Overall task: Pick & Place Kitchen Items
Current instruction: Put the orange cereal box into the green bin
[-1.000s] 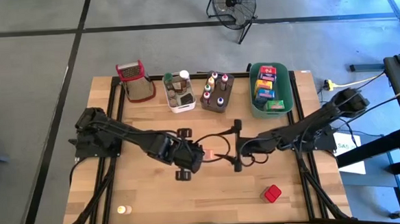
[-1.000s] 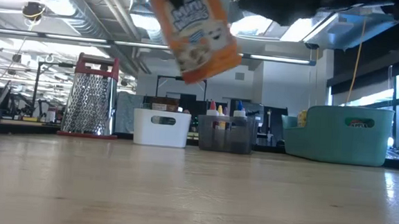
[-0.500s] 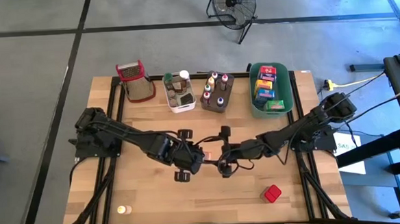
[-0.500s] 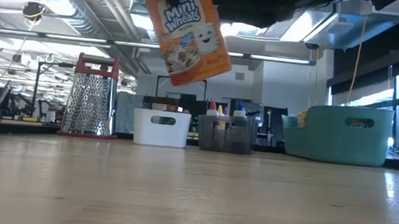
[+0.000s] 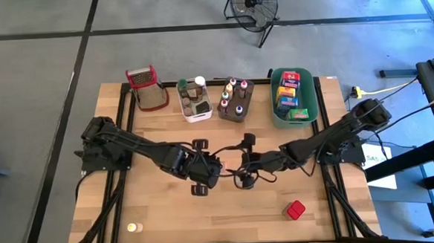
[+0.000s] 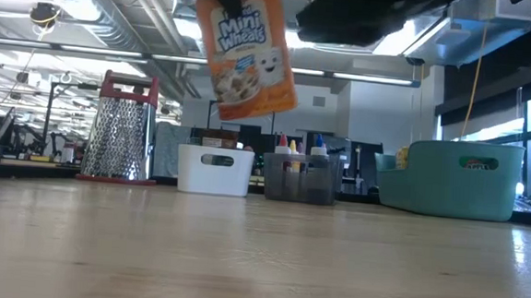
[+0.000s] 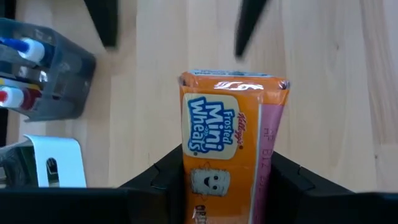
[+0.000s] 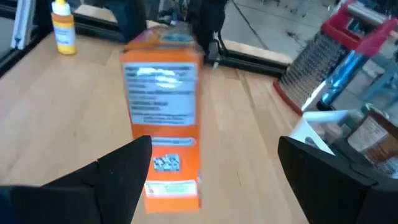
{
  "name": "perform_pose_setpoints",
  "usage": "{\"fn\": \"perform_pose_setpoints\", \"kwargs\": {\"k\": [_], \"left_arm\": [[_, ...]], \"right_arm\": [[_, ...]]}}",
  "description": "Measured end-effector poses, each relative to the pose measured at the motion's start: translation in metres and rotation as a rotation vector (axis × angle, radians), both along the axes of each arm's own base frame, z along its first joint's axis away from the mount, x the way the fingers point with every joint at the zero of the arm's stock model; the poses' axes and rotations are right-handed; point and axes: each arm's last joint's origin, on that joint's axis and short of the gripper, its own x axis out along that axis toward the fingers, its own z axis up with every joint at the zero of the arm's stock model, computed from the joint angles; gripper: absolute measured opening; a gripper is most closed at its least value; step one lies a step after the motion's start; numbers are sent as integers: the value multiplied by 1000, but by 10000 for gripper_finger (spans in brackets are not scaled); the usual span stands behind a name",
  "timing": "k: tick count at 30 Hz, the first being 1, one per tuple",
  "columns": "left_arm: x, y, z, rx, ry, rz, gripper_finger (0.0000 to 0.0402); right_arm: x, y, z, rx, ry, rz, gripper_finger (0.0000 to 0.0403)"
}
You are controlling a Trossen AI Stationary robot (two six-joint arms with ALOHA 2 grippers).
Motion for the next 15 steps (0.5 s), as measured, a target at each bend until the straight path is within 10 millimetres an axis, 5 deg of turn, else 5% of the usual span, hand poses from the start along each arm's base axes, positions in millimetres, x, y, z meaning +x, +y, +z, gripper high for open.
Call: {"fn": "perform_pose_setpoints", "kwargs": {"k": [15], "left_arm": [[-1, 0, -9, 1, 26, -6, 146]], "right_arm": [[-2, 6, 6, 82, -35, 22, 353]]}}
